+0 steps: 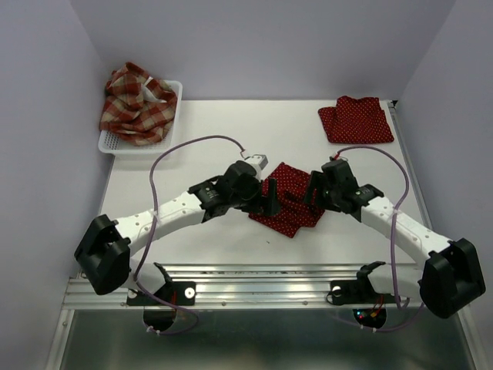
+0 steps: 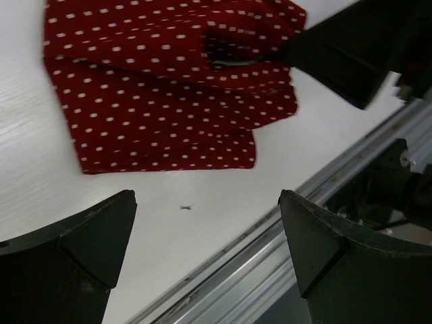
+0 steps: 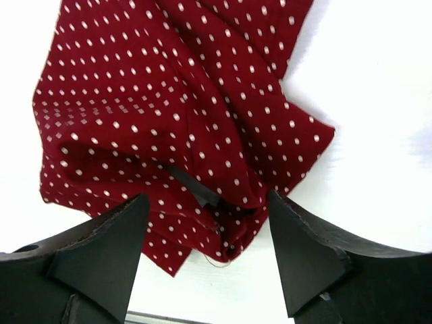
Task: Fold and stack the skirts
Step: Fold the skirt
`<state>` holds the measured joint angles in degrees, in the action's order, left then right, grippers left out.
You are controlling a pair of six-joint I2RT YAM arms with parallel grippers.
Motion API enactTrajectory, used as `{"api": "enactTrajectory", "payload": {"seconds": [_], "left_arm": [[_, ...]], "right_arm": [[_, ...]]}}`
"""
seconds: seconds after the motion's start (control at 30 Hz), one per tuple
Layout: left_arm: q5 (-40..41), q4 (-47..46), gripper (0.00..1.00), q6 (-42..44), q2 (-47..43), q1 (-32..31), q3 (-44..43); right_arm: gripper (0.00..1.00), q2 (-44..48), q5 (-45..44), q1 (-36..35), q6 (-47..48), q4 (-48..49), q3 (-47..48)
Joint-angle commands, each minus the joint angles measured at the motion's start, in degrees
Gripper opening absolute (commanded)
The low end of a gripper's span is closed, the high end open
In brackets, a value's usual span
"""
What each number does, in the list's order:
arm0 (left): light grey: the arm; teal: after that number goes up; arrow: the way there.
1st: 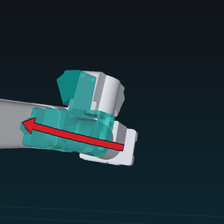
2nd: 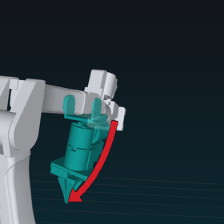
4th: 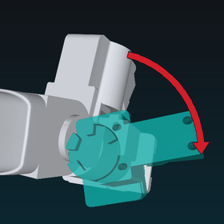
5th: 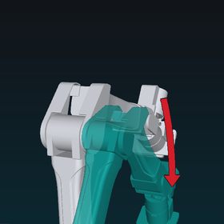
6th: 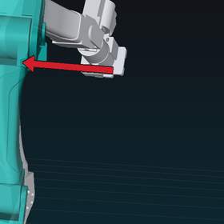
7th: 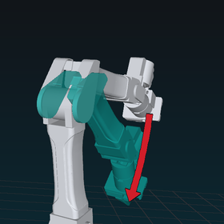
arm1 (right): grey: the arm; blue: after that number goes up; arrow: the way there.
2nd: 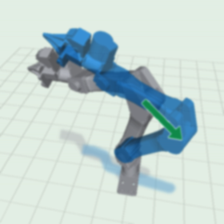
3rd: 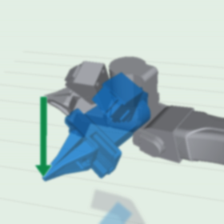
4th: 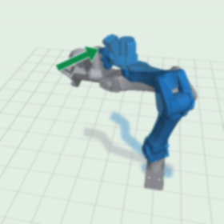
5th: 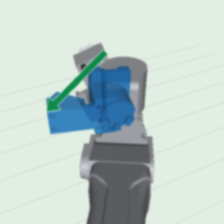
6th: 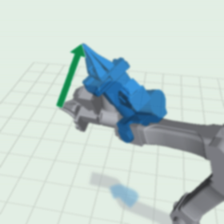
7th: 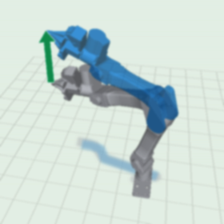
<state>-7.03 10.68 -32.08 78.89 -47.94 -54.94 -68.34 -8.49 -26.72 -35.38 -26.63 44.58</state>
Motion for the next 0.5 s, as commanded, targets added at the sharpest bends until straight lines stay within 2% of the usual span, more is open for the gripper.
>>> {"api": "enactTrajectory", "payload": {"seconds": [0.0, 0.07, 0.33, 0.47], "left_arm": [[2.37, -3.38, 0.99, 2.46, -0.41, -4.52, -5.0], [2.54, -3.82, 0.99, 2.8, 2.74, -6.71, -7.45], [5.97, 0.48, 0.98, 5.0, 15.93, -11.38, -20.11], [5.71, 0.75, 0.97, 5.18, 19.97, -11.38, -23.28]], "right_arm": [[0.74, 2.07, 1.98, 0.0, -2.07, -0.18, -2.47], [0.73, 1.63, 2.16, 0.52, -1.36, 0.26, -3.18], [0.48, -1.01, -2.58, 3.33, -0.93, 4.12, -4.23], [0.47, -1.8, 0.84, 6.15, 1.53, 9.75, -5.12]]}}
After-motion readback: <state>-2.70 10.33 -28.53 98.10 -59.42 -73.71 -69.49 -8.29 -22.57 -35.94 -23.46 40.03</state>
